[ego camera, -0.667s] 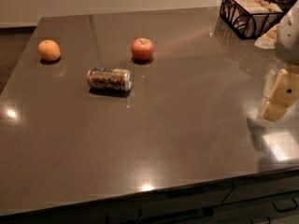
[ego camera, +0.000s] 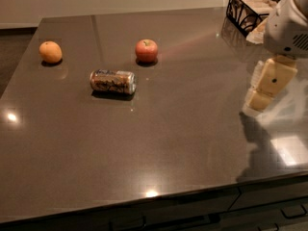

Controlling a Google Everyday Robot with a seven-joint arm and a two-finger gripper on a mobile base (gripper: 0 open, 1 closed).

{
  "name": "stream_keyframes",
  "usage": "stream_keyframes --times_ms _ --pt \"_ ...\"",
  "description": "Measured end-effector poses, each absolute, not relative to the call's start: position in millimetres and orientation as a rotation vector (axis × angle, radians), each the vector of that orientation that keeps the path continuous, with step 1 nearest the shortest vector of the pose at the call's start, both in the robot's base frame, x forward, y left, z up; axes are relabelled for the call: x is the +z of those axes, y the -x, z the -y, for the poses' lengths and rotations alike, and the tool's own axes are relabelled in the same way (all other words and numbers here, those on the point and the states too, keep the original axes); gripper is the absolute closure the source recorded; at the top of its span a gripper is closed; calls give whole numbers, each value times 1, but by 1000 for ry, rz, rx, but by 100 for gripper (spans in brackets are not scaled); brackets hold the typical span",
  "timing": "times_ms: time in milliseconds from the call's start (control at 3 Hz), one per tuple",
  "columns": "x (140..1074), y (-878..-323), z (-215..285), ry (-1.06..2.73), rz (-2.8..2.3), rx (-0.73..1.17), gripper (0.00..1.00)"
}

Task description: Move orange near orange can

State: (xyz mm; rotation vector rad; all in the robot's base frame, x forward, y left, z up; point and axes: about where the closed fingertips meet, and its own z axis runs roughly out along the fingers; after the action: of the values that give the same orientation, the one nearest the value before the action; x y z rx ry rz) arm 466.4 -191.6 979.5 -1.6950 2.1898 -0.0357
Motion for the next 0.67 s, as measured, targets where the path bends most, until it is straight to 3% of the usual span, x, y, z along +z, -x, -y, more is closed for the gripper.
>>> stream_keyframes --times_ms 667 --pt "976 -529 119 1628 -2088 109 0"
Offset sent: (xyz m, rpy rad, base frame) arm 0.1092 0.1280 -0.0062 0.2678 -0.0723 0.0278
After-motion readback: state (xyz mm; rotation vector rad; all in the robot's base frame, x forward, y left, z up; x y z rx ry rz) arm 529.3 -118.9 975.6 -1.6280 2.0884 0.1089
